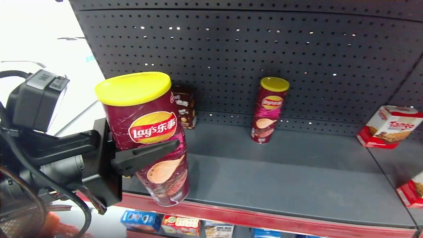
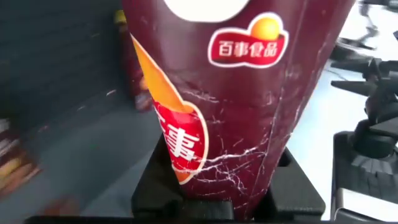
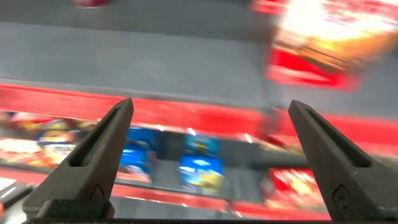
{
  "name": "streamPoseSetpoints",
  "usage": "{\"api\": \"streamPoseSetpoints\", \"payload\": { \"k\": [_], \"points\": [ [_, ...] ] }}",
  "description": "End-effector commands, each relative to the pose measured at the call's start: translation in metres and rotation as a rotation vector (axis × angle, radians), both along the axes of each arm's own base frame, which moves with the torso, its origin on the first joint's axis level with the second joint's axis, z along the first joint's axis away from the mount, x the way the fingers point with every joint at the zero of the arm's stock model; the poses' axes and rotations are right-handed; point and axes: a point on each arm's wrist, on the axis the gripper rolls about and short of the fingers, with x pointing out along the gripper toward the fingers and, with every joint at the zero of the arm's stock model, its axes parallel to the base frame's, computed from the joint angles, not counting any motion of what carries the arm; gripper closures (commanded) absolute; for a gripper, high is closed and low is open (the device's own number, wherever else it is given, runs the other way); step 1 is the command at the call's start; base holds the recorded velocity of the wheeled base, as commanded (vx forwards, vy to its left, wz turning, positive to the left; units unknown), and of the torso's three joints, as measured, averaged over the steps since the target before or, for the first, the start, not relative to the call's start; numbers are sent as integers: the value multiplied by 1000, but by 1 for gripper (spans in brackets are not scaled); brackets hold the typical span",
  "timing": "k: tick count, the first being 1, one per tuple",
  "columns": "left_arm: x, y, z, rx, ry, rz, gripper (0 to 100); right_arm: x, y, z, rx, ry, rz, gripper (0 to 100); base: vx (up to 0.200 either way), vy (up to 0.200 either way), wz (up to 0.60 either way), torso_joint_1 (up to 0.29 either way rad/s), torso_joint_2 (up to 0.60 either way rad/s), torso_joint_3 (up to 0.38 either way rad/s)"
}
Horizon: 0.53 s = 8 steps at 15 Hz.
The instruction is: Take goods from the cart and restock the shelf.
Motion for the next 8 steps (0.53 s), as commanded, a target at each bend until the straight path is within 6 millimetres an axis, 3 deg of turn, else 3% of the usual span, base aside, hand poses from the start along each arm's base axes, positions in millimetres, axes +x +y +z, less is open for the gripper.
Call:
{"api": "streamPoseSetpoints", "payload": {
  "k": [1,8],
  "points": [
    [0,-1,0,-1,2,-3,100,0,0,0,1,-1,0,0,0,0,0,0,0,0],
    [-2,0,0,-1,2,-1,100,0,0,0,1,1,0,0,0,0,0,0,0,0]
  ]
}}
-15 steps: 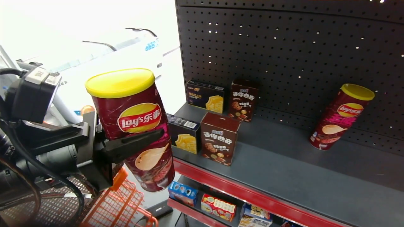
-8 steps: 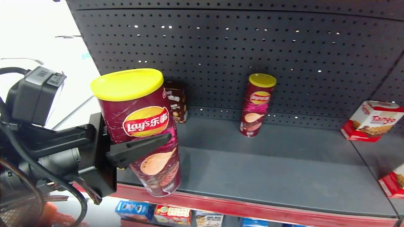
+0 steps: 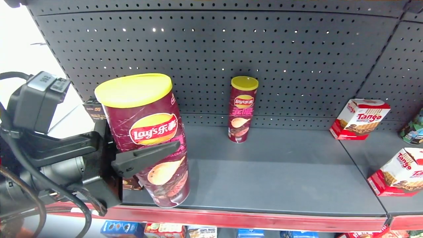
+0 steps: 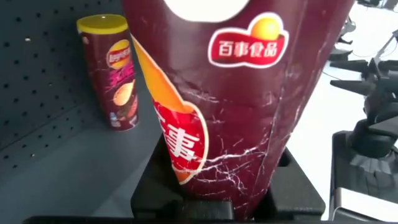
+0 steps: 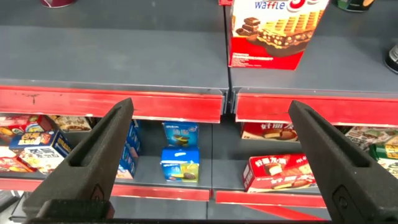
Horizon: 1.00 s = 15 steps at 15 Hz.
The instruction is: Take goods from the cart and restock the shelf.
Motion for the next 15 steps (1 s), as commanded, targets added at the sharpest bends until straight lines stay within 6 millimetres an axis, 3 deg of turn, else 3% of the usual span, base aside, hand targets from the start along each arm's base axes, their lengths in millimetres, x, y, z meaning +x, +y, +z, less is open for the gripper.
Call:
{"api": "streamPoseSetpoints", "payload": {
  "k": [1,10,15],
  "points": [
    [-1,-1,1,-2,-7,-9,100,0,0,0,0,1,0,0,0,0,0,0,0,0],
    [-4,-2,6,-83,8,-20,100,0,0,0,0,-1,2,0,0,0,-67,0,0,0],
    [-13,3,-5,-69,43,-14,100,0,0,0,-3,1,5,0,0,0,0,0,0,0]
  ]
}}
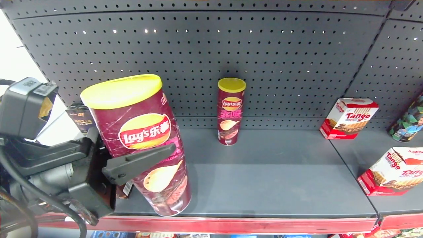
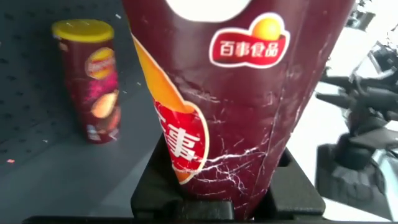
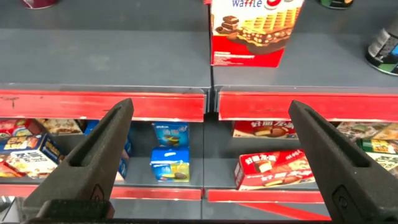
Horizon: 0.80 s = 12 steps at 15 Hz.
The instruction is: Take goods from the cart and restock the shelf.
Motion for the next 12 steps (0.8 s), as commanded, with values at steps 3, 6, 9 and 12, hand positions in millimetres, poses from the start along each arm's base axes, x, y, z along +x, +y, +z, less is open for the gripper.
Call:
{"api": "streamPoseSetpoints", "payload": {
  "k": [3,6,9,12],
  "points": [
    [-7,4,4,-16,-13,1,100,0,0,0,0,2,0,0,0,0,0,0,0,0],
    [-16,7,6,-37,-6,11,100,13,2,81,2,25,118,0,0,0,0,0,0,0],
    [-17,8,5,-35,-4,7,100,29,7,115,-32,35,326,0,0,0,0,0,0,0],
    [-14,6,4,-31,6,4,100,81,12,146,-100,83,412,0,0,0,0,0,0,0]
  ]
}}
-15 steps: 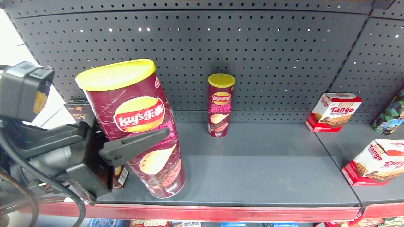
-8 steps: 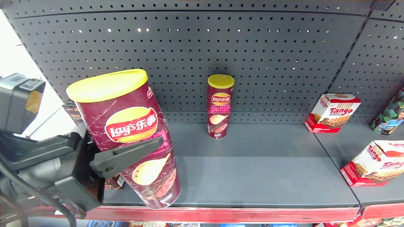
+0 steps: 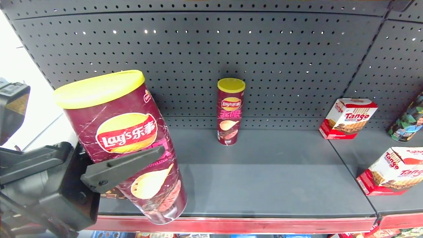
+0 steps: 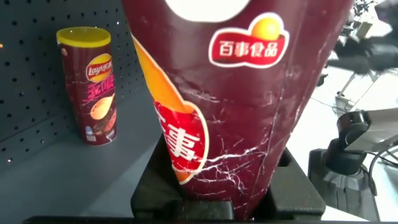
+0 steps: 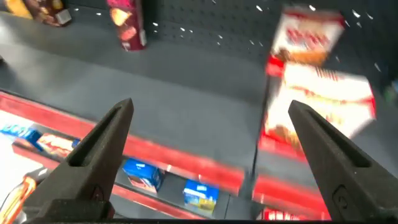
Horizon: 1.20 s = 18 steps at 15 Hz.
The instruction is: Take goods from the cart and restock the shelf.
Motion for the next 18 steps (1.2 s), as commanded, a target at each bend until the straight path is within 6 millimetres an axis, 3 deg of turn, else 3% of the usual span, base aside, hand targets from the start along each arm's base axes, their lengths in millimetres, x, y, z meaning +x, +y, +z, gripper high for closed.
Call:
{"api": "streamPoseSetpoints", "payload": {
  "k": [1,4,5,6,9,12,16,18],
  "points": [
    [2,-1,-2,4,9,0,100,60,7,25,-46,121,104,0,0,0,0,0,0,0],
    [3,-1,-4,9,20,8,100,114,24,23,-50,173,180,0,0,0,0,0,0,0],
    [3,-1,-4,9,20,8,100,115,25,23,-50,169,183,0,0,0,0,0,0,0],
    [3,0,-4,8,19,11,100,131,38,31,-50,157,218,0,0,0,0,0,0,0],
    [3,0,-5,10,23,9,100,168,54,28,-54,194,305,0,0,0,0,0,0,0],
    [4,-1,-5,9,20,9,100,205,70,41,-46,125,385,0,0,0,0,0,0,0],
    [6,-2,-6,12,27,6,100,275,98,64,-72,36,591,0,0,0,0,0,0,0],
    [6,-2,-7,13,28,8,100,294,108,66,-84,7,702,0,0,0,0,0,0,0]
  ]
}}
